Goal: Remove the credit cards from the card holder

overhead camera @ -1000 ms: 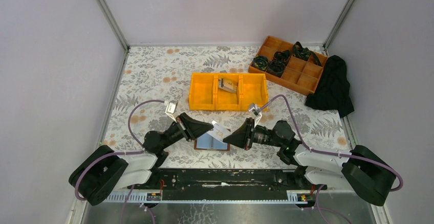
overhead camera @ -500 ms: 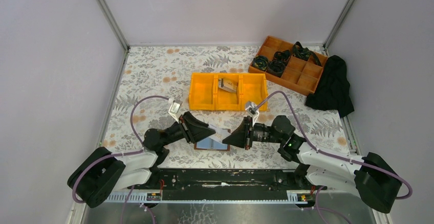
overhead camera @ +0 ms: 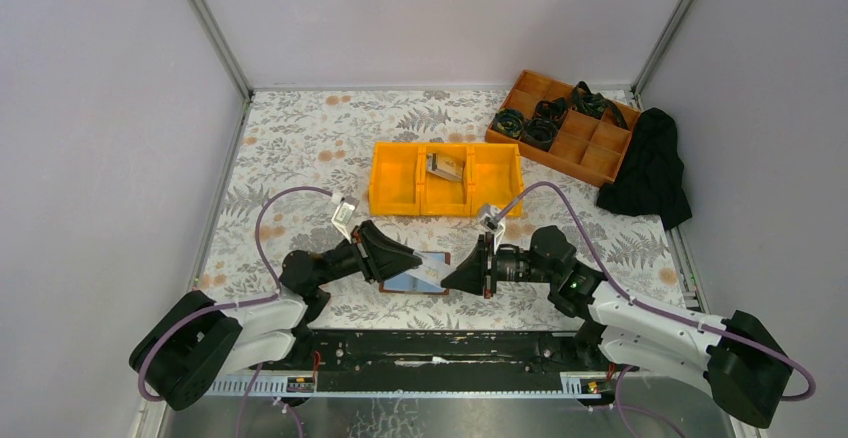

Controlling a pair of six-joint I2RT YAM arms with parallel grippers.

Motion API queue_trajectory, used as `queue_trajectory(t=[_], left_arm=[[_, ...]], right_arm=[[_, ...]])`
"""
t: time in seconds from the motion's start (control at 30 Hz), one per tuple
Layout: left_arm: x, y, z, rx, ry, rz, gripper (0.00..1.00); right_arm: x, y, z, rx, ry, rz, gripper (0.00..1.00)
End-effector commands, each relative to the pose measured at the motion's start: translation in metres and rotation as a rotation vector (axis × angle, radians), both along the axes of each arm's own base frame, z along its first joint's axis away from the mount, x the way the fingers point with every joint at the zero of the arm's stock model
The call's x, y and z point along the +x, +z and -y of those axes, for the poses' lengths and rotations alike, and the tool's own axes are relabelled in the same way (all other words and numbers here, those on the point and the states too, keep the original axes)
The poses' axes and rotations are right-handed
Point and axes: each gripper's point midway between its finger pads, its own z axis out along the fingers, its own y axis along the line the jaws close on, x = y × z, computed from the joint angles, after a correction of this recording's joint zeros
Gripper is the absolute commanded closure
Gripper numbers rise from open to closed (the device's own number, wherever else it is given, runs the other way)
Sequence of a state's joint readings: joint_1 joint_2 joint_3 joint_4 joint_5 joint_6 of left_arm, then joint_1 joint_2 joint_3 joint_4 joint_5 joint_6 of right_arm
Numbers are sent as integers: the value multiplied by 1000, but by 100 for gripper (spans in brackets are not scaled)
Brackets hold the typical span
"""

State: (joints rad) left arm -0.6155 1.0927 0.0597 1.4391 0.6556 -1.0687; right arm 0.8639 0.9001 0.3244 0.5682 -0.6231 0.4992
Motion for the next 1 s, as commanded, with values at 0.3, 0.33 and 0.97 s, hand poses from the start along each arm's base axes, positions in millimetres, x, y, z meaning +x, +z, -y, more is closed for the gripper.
queue_trajectory(t=[0.3,0.33,0.97], left_arm=[[1,-2,-1,2,16,24,69],[2,-3,0,2,16,22,69],[30,-16,-11,20,178,-94,100]], right_arm=[[10,31,-2,71,-44,105,100],[11,32,-2,71,-47,107,100],[61,9,18,-12,-379,90,32]])
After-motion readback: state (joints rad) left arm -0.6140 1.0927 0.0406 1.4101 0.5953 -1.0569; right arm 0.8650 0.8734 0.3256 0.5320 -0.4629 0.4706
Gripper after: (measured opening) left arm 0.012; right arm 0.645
